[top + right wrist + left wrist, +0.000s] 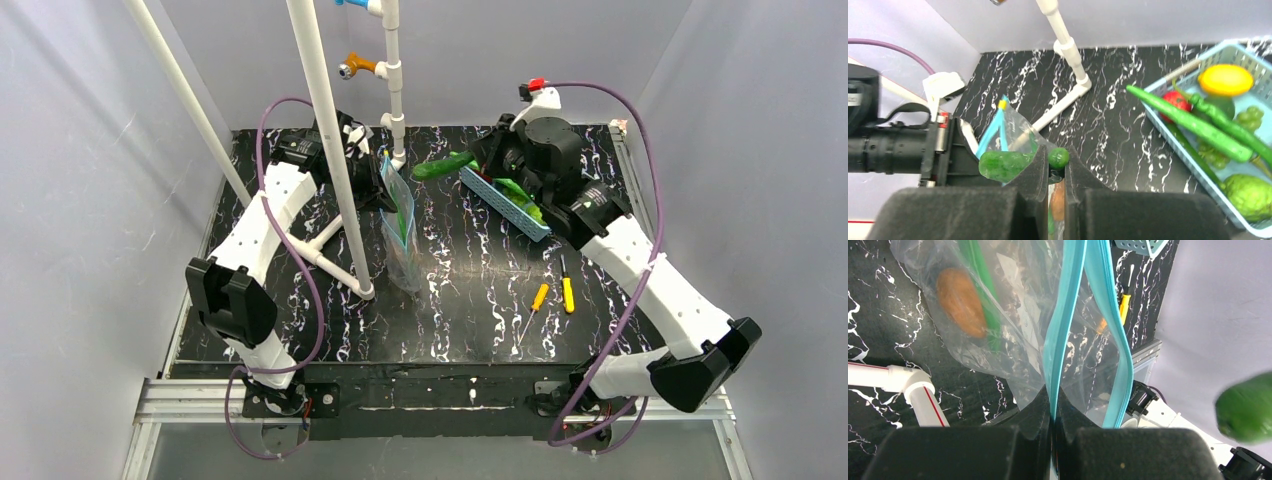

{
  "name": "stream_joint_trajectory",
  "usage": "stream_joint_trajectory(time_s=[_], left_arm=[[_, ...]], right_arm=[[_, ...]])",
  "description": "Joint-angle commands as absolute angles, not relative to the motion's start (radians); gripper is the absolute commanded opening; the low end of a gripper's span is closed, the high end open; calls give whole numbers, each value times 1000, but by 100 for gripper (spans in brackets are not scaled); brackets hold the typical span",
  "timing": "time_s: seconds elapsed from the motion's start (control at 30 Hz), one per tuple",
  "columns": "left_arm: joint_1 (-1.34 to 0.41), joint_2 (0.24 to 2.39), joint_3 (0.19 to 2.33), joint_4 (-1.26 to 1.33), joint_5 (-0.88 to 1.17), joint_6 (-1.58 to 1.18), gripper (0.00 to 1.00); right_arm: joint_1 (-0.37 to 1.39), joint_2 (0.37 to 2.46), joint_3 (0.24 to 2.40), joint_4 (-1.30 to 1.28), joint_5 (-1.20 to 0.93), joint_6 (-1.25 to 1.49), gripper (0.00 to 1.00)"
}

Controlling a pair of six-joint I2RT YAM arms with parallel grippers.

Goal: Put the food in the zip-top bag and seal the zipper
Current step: Place the fake vegetable in the zipper food storage bag.

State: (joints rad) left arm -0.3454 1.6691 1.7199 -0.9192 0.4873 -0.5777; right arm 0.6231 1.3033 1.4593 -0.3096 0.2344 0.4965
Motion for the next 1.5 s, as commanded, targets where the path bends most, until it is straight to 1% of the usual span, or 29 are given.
stream_joint_trajectory(time_s=[0.0,0.17,0.27,0.37,0.6,0.67,0.7,0.77,0.83,0.87,0.97,1.13,1.3,1.4,1.47], left_arm=[[-347,1675,1703,-912,515,-586,0],[-347,1678,1712,-906,517,-596,0],[-349,1679,1715,-904,519,-601,0],[-348,1671,1709,-903,519,-603,0],[-348,1666,1708,-900,519,-607,0],[-348,1666,1711,-902,521,-607,0],[-348,1667,1713,-904,519,-606,0],[-349,1667,1716,-906,517,-603,0],[-348,1669,1719,-905,515,-604,0],[-348,1670,1719,-904,516,-604,0],[-349,1669,1717,-907,493,-603,0],[-348,1658,1702,-891,486,-604,0],[-349,1649,1671,-872,499,-610,0],[-348,1636,1659,-864,496,-611,0],[-348,1631,1662,-869,495,-609,0]], right_arm=[[758,1351,1589,-273,501,268,1],[901,1454,1688,-268,707,108,1],[953,1526,1723,-237,798,17,1],[981,1594,1746,-194,851,-63,1],[1049,1742,1807,-81,903,-229,1],[1062,1765,1817,-83,907,-242,8],[1064,1767,1816,-98,897,-230,14],[1065,1753,1808,-160,829,-152,24],[1063,1725,1775,-217,729,-81,37],[1060,1708,1759,-246,673,-26,42],[1041,1643,1713,-330,559,133,55],[942,1474,1549,-318,223,312,59],[783,1337,1462,-285,-36,372,62],[703,1318,1464,-336,-75,382,62],[651,1309,1456,-370,-34,375,66]])
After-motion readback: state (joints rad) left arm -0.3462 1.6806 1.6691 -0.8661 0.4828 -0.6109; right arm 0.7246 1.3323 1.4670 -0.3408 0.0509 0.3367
